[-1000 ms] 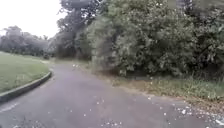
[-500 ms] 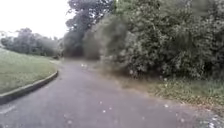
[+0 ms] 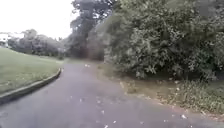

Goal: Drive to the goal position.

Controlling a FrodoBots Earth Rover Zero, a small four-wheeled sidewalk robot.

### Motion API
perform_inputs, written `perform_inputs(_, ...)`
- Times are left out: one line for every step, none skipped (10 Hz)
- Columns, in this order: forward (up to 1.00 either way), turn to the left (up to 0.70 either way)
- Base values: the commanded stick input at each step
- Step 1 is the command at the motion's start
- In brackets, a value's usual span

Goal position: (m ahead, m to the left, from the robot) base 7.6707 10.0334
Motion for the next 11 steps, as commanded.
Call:
perform_inputs(0.00,0.00)
perform_inputs(0.12,0.42)
perform_inputs(0.44,0.34)
perform_inputs(0.70,0.25)
perform_inputs(0.70,0.14)
perform_inputs(0.70,0.02)
perform_inputs(0.70,0.00)
perform_inputs(0.70,0.00)
perform_inputs(0.70,0.03)
perform_inputs(0.70,0.15)
perform_inputs(0.70,0.27)
